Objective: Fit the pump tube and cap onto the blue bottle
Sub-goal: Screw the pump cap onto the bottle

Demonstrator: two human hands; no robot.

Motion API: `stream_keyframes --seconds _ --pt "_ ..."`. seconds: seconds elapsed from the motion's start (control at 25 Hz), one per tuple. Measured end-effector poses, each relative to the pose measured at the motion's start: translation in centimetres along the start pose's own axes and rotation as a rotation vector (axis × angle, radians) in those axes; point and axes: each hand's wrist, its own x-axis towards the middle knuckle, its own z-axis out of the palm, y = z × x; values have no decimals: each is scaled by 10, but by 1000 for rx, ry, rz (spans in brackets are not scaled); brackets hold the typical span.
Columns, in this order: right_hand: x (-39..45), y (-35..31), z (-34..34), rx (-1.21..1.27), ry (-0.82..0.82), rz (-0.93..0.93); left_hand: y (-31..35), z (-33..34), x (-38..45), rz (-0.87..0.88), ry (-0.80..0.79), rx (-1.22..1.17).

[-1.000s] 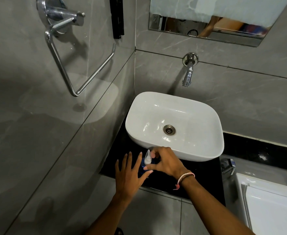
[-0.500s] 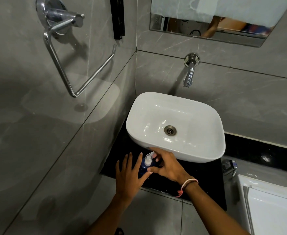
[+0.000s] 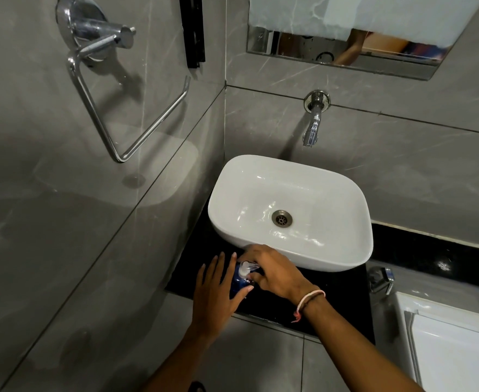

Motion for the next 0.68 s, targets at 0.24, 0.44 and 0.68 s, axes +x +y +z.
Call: stream_keyframes --seconds 0.24,0.44,0.68 --pt "10 -12 -13 -229 -55 -5 3 6 -3 77 88 -134" --pt "12 -18 -9 -371 -57 -17 -2 2 0 111 77 -36" --pt "14 -19 -12 -368 -135 -26 -4 0 1 96 50 -2"
